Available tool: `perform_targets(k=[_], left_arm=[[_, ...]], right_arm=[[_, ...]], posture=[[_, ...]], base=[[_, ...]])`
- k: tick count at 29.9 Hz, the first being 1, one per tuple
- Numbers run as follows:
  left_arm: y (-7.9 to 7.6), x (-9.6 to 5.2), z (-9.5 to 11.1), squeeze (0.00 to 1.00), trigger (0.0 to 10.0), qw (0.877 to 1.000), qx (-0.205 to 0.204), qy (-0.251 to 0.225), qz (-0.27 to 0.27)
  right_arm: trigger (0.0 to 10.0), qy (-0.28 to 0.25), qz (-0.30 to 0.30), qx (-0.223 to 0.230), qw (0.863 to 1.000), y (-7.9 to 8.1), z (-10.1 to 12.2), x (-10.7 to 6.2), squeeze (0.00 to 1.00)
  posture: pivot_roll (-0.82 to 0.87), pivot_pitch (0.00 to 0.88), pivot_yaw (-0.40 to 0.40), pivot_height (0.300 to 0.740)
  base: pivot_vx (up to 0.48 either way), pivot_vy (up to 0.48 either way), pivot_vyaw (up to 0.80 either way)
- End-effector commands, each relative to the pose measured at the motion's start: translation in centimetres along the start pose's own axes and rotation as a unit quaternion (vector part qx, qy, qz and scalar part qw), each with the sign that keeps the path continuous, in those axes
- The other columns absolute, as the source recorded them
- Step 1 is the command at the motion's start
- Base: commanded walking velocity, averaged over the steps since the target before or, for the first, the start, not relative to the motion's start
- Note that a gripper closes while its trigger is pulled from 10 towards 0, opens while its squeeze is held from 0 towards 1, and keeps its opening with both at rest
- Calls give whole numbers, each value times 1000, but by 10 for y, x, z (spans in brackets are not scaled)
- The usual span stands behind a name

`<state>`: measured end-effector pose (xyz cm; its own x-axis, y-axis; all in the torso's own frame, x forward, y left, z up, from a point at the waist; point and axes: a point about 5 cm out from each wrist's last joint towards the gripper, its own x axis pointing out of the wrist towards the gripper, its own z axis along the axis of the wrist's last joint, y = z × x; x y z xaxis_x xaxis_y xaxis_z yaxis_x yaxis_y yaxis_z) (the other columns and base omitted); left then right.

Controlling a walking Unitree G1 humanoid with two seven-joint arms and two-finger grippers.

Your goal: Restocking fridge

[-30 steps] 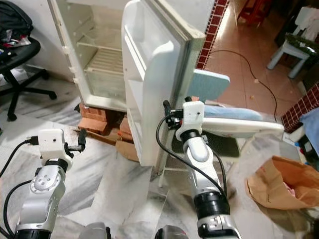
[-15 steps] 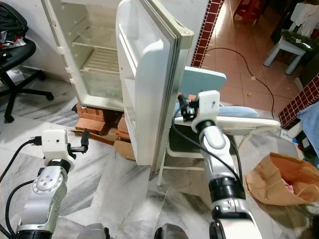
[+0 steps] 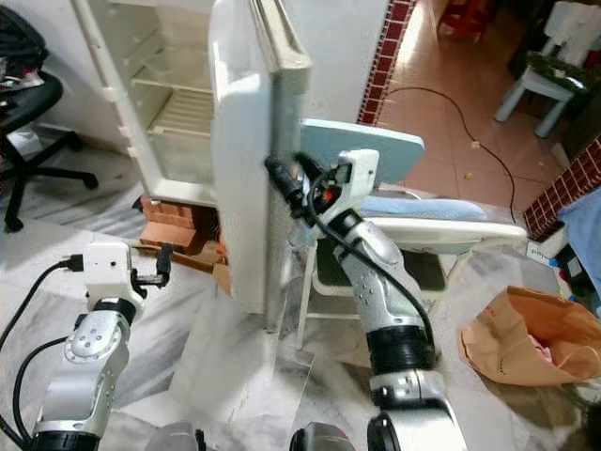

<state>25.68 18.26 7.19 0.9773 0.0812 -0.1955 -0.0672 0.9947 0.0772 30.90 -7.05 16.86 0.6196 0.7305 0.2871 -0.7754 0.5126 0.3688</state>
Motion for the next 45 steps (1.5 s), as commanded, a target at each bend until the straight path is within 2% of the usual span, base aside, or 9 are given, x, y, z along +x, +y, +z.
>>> perform_targets(k=[1, 4, 8, 9, 10, 15, 22, 31, 45], left_arm=[[-2, 1, 0, 0, 10000, 1000, 10, 1, -10], [-2, 1, 0, 0, 10000, 1000, 11, 1, -10], [-2, 2, 0, 0, 10000, 1000, 14, 1, -11], [-3, 2, 0, 0, 10000, 1000, 15, 1, -11], [-3, 2, 0, 0, 10000, 1000, 15, 1, -11], [-4, 2, 0, 0, 10000, 999, 28, -8, -18], [-15, 2, 6, 0, 10000, 997, 49, -30, -50], [-23, 9, 10, 0, 10000, 996, 25, -32, -80], [-28, 11, 11, 0, 10000, 995, 30, -36, -84]], right_arm=[[10000, 16, -18, 3, 1000, -4, -9, -7, 0], [10000, 31, -44, 4, 999, -9, -14, -14, 0], [10000, 60, -126, -61, 988, -25, -23, -30, 0], [10000, 65, -176, -94, 978, -34, -24, -39, 0], [10000, 65, -176, -94, 978, -34, -24, -39, 0], [10000, 50, -305, -147, 940, -50, -20, -67, 0], [10000, 52, -385, -198, 900, -48, -25, -99, 0], [10000, 47, -425, -202, 881, -48, -25, -110, 0], [10000, 48, -425, -205, 880, -50, -26, -102, 0]], posture=[[64, 66, -64, 740], [63, 69, -63, 740], [58, 70, -64, 740], [56, 70, -65, 740], [56, 70, -65, 740], [48, 67, -71, 740], [23, 61, -62, 740], [0, 62, -49, 740], [10, 51, -51, 740]], base=[[0, 0, 0], [0, 0, 0], [0, 0, 0], [0, 0, 0], [0, 0, 0], [0, 0, 0], [0, 0, 0], [0, 0, 0], [0, 233, -670]])
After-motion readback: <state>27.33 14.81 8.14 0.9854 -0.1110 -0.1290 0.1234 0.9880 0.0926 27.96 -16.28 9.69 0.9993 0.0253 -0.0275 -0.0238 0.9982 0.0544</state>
